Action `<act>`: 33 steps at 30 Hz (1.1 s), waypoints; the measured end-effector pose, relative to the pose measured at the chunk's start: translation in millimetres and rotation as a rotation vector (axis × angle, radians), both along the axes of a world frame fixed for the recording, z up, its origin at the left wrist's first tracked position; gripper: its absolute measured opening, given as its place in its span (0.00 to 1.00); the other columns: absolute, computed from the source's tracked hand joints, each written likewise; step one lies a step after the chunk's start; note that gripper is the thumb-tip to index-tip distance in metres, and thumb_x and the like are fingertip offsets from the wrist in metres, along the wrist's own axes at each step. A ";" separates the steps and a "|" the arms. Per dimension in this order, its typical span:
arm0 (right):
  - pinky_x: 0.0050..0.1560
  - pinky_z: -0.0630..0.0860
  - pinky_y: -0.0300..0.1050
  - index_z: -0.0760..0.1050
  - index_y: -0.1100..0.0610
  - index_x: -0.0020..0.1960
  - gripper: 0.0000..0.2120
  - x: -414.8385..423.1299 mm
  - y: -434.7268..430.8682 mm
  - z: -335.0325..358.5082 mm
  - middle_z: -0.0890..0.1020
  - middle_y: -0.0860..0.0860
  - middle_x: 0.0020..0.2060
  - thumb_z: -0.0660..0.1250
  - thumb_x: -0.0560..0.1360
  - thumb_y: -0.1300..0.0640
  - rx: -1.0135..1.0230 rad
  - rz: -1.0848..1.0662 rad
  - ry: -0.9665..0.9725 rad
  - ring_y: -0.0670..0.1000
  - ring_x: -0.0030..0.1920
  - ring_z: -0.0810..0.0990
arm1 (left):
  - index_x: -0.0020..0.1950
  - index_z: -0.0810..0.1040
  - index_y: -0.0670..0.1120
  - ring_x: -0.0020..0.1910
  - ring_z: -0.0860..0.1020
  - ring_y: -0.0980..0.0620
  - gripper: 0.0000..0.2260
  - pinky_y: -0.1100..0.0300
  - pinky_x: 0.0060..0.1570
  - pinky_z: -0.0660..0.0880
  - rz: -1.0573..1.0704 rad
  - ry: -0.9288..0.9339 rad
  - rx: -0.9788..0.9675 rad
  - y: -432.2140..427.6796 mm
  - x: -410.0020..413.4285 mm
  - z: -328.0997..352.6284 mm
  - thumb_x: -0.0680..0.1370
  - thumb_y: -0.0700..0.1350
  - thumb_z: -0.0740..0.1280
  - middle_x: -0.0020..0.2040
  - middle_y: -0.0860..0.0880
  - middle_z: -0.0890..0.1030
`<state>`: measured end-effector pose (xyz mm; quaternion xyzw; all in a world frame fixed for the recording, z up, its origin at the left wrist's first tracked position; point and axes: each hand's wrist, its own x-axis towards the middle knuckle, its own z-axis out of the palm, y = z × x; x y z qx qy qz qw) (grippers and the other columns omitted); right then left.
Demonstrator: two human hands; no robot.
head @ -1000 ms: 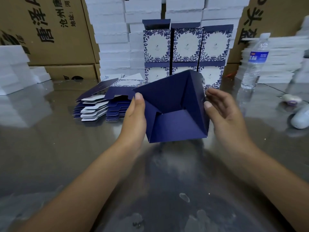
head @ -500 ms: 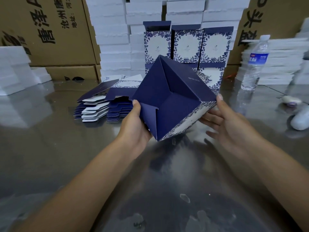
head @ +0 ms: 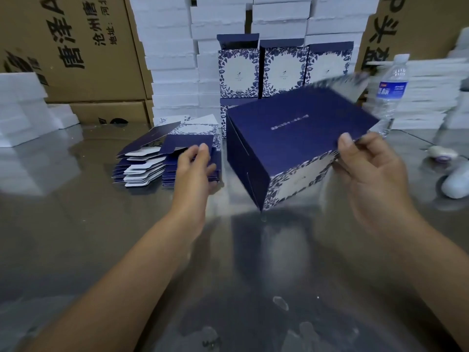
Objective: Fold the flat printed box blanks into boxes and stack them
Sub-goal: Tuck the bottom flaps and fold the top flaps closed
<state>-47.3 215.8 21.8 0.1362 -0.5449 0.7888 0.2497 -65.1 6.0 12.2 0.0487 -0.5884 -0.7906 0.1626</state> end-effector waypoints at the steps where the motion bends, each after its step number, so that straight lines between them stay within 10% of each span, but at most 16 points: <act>1: 0.45 0.73 0.35 0.70 0.49 0.39 0.10 1.8 -1.7 -0.9 0.79 0.42 0.34 0.72 0.69 0.52 0.098 -0.096 0.091 0.42 0.38 0.77 | 0.63 0.68 0.53 0.57 0.76 0.56 0.12 0.63 0.46 0.74 0.047 0.072 -0.083 -0.8 2.1 1.5 0.81 0.52 0.58 0.60 0.53 0.76; 5: 0.51 0.71 0.35 0.75 0.49 0.43 0.06 6.7 -5.1 -9.1 0.77 0.44 0.38 0.71 0.71 0.50 0.718 -0.560 0.561 0.37 0.44 0.74 | 0.69 0.64 0.58 0.62 0.70 0.69 0.19 0.75 0.54 0.69 0.059 0.420 -0.354 3.3 17.3 6.0 0.79 0.56 0.62 0.66 0.57 0.70; 11: 0.54 0.74 0.52 0.80 0.62 0.36 0.15 10.2 -25.0 -18.9 0.83 0.56 0.38 0.64 0.77 0.55 1.115 -0.678 0.919 0.54 0.43 0.81 | 0.71 0.46 0.69 0.75 0.56 0.60 0.48 0.57 0.72 0.61 -0.126 0.712 -0.696 15.5 30.2 1.6 0.60 0.70 0.71 0.76 0.60 0.55; 14: 0.56 0.74 0.51 0.80 0.60 0.38 0.06 13.2 -25.7 -13.6 0.83 0.54 0.39 0.67 0.71 0.61 1.227 -0.681 0.970 0.53 0.45 0.81 | 0.73 0.43 0.67 0.77 0.50 0.51 0.51 0.47 0.74 0.56 -0.104 0.755 -0.791 14.3 23.4 -4.2 0.61 0.65 0.75 0.78 0.48 0.48; 17: 0.55 0.75 0.51 0.81 0.60 0.38 0.05 16.3 -25.3 -7.9 0.84 0.54 0.40 0.69 0.70 0.60 1.301 -0.685 1.030 0.53 0.45 0.83 | 0.75 0.50 0.60 0.78 0.45 0.50 0.51 0.63 0.73 0.52 -0.009 0.831 -0.947 5.6 17.6 -6.3 0.60 0.64 0.76 0.77 0.40 0.44; 27: 0.59 0.74 0.51 0.80 0.58 0.41 0.06 31.9 -23.6 1.2 0.82 0.53 0.47 0.66 0.65 0.62 1.507 -0.530 0.911 0.53 0.52 0.79 | 0.71 0.56 0.57 0.76 0.51 0.53 0.44 0.66 0.70 0.58 0.052 0.900 -1.061 -2.1 18.7 -1.0 0.61 0.60 0.76 0.73 0.40 0.48; 33: 0.33 0.74 0.45 0.81 0.61 0.43 0.14 35.2 -19.8 8.8 0.83 0.56 0.43 0.58 0.68 0.69 1.417 -0.533 0.798 0.57 0.36 0.80 | 0.68 0.58 0.59 0.73 0.56 0.54 0.40 0.70 0.68 0.59 0.086 0.961 -1.179 -9.2 17.2 7.0 0.62 0.58 0.75 0.71 0.42 0.51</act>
